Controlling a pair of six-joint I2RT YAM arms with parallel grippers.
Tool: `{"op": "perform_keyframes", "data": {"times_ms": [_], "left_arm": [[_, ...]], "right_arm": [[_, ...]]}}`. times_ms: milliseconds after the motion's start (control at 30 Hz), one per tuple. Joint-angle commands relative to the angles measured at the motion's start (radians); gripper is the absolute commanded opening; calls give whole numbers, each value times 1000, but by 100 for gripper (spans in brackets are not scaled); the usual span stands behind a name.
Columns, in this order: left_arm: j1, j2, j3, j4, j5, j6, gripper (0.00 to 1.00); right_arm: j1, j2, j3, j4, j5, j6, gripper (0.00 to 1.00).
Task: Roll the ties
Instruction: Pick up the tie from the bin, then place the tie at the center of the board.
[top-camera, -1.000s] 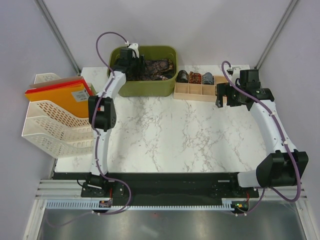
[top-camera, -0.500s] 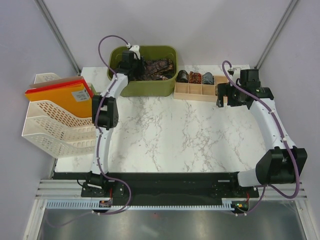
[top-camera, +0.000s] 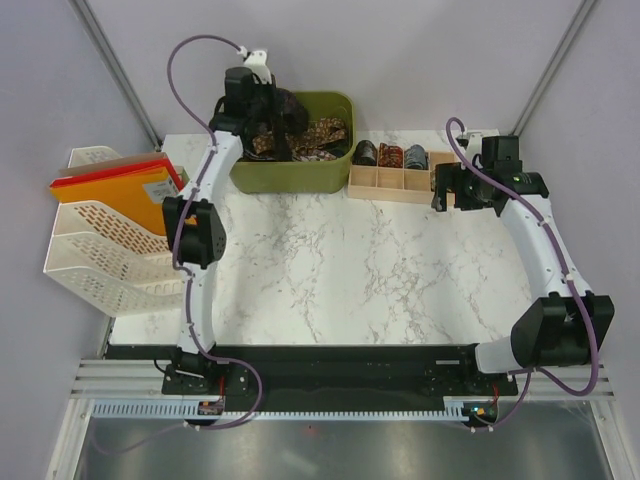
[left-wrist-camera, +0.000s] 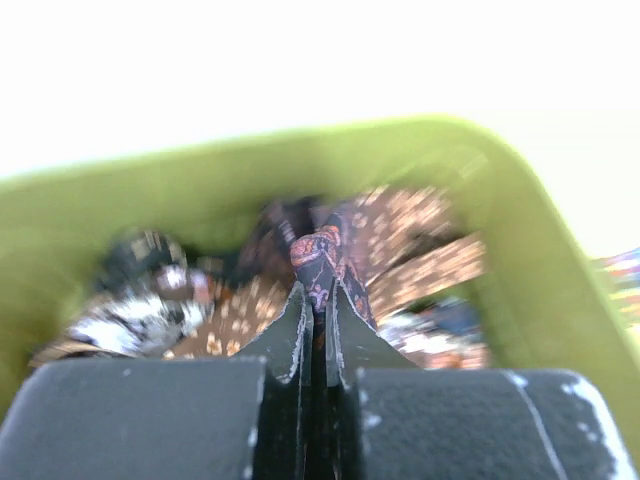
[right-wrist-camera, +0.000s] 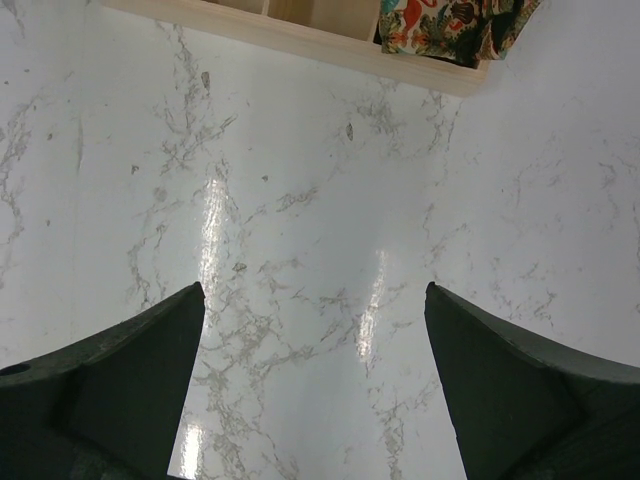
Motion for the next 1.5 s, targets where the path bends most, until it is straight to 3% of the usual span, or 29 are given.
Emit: {"op": "perform_keyframes", "data": {"times_ms": [0, 367, 467, 667, 733, 867, 1067, 1233, 1300, 1367, 1467], "left_arm": [[-3, -271, 24, 18, 68, -28, 2], [-118, -509, 19, -97, 127, -11, 2], [-178, -604, -64, -146, 151, -34, 2], [-230, -836, -540, -159, 349, -158, 2], [-247, -880, -637, -168, 421, -157, 2], [-250, -1040, -905, -214, 319, -161, 2], [-250, -1192, -1093, -284, 257, -57, 2], [-270, -1130, -1077, -326, 291, 59, 2], [-336, -1083, -1027, -343, 293, 180, 2], [-424, -996, -926, -353, 254, 280, 2], [-491, -863, -739, -379, 327, 437, 2]], "right_arm": [[-1, -33, 63, 23, -47, 12, 98], [-1, -67, 103, 59, -110, 13, 98], [-1, -90, 101, 52, -130, 7, 98], [-4, -163, 80, 1, -150, -42, 98], [-6, -180, 57, -10, -175, -68, 98], [-6, -203, 22, -54, -260, -112, 98], [-6, -232, -67, -50, -375, -125, 98], [-4, -212, -116, -16, -386, -74, 98], [-6, -208, -123, -4, -370, -60, 98], [-6, -197, -120, -3, -342, -37, 98], [-44, -168, -104, -5, -323, -1, 98]]}}
